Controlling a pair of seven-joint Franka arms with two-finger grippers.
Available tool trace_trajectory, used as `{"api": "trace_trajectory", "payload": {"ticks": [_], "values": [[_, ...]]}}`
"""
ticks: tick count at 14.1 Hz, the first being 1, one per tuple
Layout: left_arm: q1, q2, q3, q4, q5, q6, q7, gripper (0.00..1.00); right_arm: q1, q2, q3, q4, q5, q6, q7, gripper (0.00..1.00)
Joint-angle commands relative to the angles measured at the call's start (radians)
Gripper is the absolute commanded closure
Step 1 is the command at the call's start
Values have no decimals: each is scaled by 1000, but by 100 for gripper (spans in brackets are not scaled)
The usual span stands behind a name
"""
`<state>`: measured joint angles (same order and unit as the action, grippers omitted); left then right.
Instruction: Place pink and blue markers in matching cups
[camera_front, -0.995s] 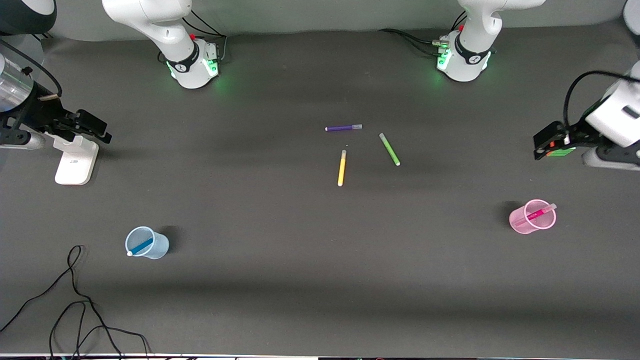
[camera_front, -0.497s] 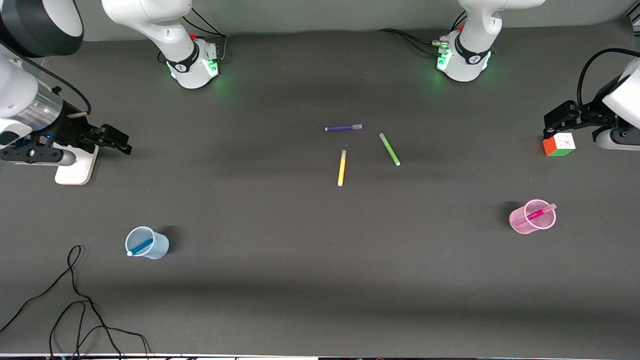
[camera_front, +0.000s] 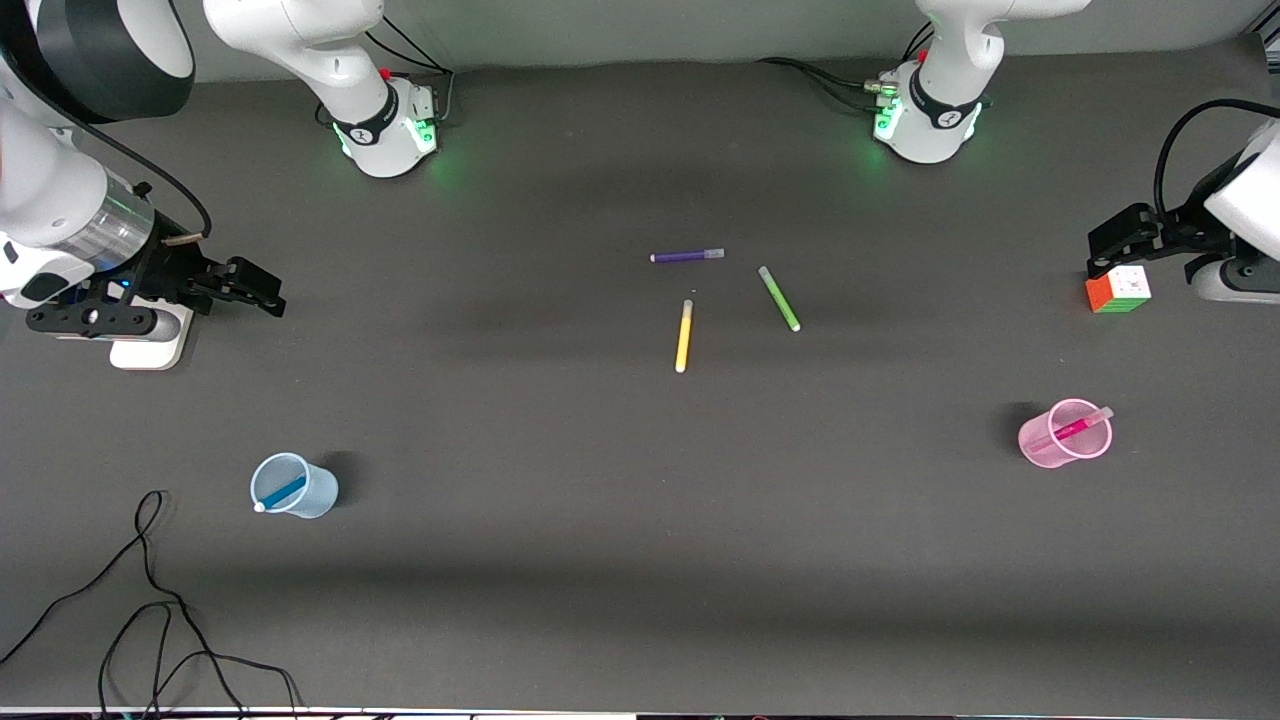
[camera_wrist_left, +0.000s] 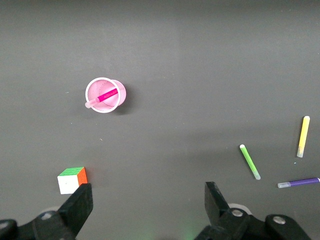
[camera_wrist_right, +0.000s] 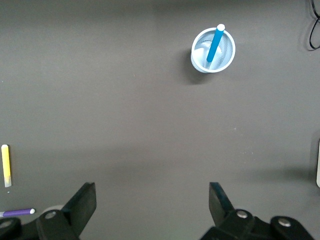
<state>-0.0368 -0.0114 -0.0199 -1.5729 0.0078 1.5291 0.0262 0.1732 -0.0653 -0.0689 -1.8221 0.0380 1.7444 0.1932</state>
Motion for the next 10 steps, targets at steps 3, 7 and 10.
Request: {"api": "trace_trajectory", "payload": {"ticks": [3, 7, 10], "values": [[0, -1, -2, 4, 12, -12, -17, 0, 0, 27, -3, 49, -13, -20, 25, 0], [-2, -2, -3, 4, 11, -9, -18, 0, 0, 30, -3, 50, -13, -22, 26, 0], [-2, -2, -3, 4, 11, -10, -19, 0, 0, 32, -3, 63, -13, -29, 26, 0]]}}
